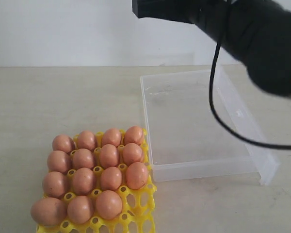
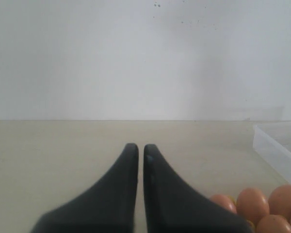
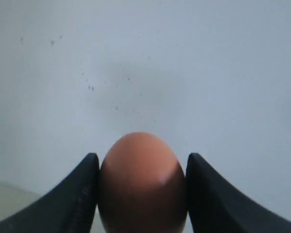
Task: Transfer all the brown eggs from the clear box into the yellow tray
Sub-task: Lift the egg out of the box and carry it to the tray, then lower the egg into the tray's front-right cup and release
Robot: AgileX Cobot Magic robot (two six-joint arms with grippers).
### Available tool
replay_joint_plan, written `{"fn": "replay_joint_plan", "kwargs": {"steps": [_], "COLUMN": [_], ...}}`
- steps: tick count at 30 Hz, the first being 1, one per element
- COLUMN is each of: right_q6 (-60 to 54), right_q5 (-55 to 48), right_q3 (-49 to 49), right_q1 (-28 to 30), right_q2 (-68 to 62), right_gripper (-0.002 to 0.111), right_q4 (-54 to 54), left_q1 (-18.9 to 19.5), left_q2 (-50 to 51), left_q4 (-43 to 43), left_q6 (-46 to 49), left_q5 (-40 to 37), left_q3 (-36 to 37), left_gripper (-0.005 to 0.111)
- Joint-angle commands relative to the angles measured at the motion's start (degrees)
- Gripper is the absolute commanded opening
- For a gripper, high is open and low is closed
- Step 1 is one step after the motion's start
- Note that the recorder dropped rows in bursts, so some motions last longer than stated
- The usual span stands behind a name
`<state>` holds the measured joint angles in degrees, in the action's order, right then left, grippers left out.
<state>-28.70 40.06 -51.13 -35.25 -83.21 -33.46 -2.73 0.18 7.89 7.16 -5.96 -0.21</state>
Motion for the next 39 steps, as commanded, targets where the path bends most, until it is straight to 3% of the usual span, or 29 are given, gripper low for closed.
{"fn": "replay_joint_plan", "kwargs": {"steps": [1,3,8,11,20,26,30,34,39], "right_q6": [27.1,39.9,59.8,70.0,50.3,36.7,28.2,29.3,38.3], "right_q5": [13.2,11.3,9.8,10.2,20.1,17.1,16.2,16.1,19.0], "right_q3": [3.5,4.1,6.9,11.1,29.6,32.4,32.4,32.0,32.0], "right_q1": [-1.8,-1.8,-1.9,-2.1,-8.9,-15.9,-17.5,-17.5,-17.5], "right_q2": [-3.7,-4.8,-5.4,-5.4,-5.4,-5.4,-8.3,-14.8,-20.8], "right_gripper": [0.000,0.000,0.000,0.000,0.000,0.000,0.000,0.000,0.000], "right_q4": [-6.1,2.3,48.9,59.8,43.0,32.9,23.6,17.5,22.3], "left_q1": [0.2,0.2,0.2,0.2,0.2,0.2,0.2,0.2,0.2], "left_q2": [-0.2,-0.2,-0.2,-0.2,-0.2,-0.2,-0.2,-0.2,-0.2], "left_q4": [0.0,0.0,0.0,0.0,0.0,0.0,0.0,0.0,0.0], "left_q6": [0.2,0.2,0.2,0.2,0.2,0.2,0.2,0.2,0.2], "left_q5": [0.3,0.3,0.3,-0.1,-0.1,-0.1,-0.1,-0.1,-0.1], "left_q3": [0.2,0.2,0.2,0.2,0.2,0.2,0.2,0.2,0.2], "left_gripper": [0.004,0.004,0.004,0.004,0.004,0.004,0.004,0.004,0.004]}}
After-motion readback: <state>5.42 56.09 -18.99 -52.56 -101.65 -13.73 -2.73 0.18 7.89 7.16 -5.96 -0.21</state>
